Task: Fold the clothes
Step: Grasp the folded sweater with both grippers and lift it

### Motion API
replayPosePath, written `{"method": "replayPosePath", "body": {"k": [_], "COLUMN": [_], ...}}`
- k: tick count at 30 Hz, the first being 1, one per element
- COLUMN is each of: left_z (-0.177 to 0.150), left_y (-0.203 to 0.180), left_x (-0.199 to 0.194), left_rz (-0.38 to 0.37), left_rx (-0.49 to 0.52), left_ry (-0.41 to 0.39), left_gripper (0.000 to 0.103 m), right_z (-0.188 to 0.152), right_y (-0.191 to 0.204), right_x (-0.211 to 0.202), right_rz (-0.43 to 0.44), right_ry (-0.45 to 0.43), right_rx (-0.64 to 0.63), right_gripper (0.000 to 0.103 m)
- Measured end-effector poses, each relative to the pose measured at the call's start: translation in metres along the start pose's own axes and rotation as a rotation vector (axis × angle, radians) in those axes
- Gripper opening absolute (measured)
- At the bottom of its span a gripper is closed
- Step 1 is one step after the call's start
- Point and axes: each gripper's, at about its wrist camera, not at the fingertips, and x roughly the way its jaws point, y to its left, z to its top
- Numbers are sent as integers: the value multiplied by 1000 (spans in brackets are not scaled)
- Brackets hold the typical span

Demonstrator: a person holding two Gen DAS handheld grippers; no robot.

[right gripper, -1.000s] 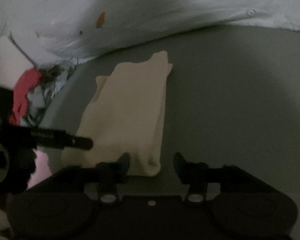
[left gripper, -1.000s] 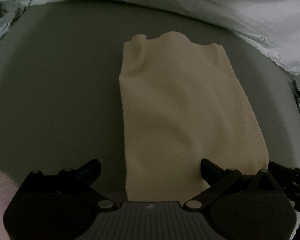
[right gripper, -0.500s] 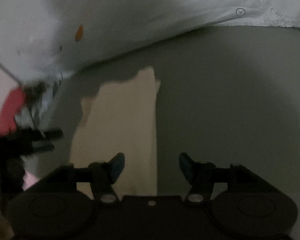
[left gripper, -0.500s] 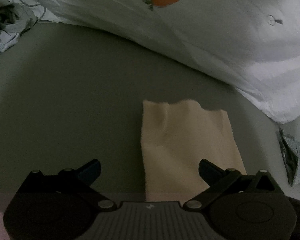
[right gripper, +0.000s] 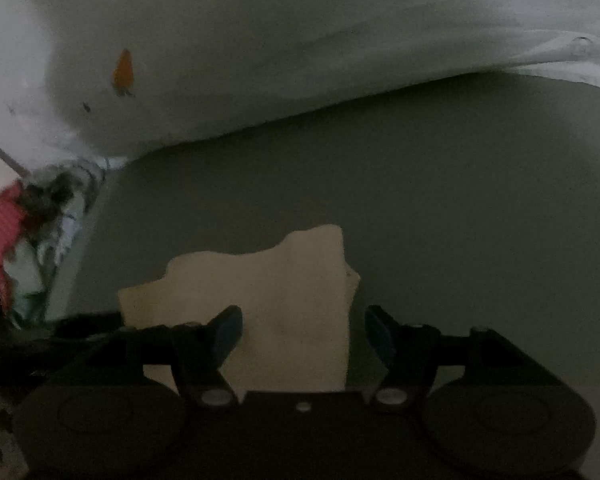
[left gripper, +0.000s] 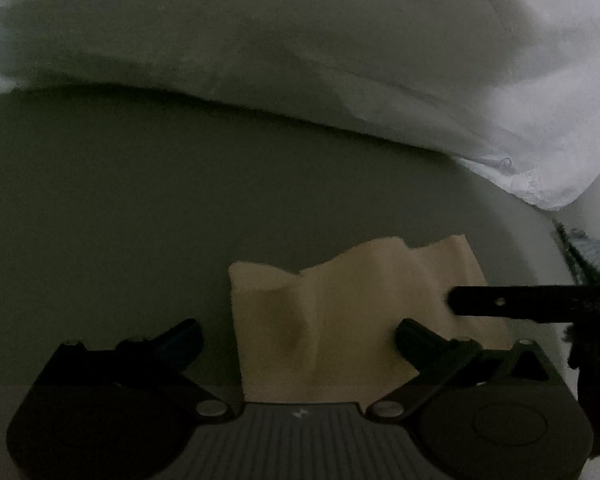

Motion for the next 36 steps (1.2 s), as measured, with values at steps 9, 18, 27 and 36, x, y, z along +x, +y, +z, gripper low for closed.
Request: {"method": "replayPosePath", "body": {"k": [9,18,27,36], "left_z": [-11,-21,-41,-36], "left_y": [-16,-55,-112,-210], "left_x": [-12,-98,-178,-195], "left_rz": [-23,-83,-245,-484], "left_rx": [-56,-28,94,169], "left_ry": [-66,-222,-373,-431], "left_gripper": [39,24,19,5], "right_z": [-2,-35,-78,-111], "right_y": [36,86,124,100], "right_x": [9,-87,-196,-301], "right_rz": [-15,-94,-280,-558], "right_ry": [-6,-239,-433,-554], "right_rx": [-157,-320,-315,-318], "right_gripper": [28,25,24,24]}}
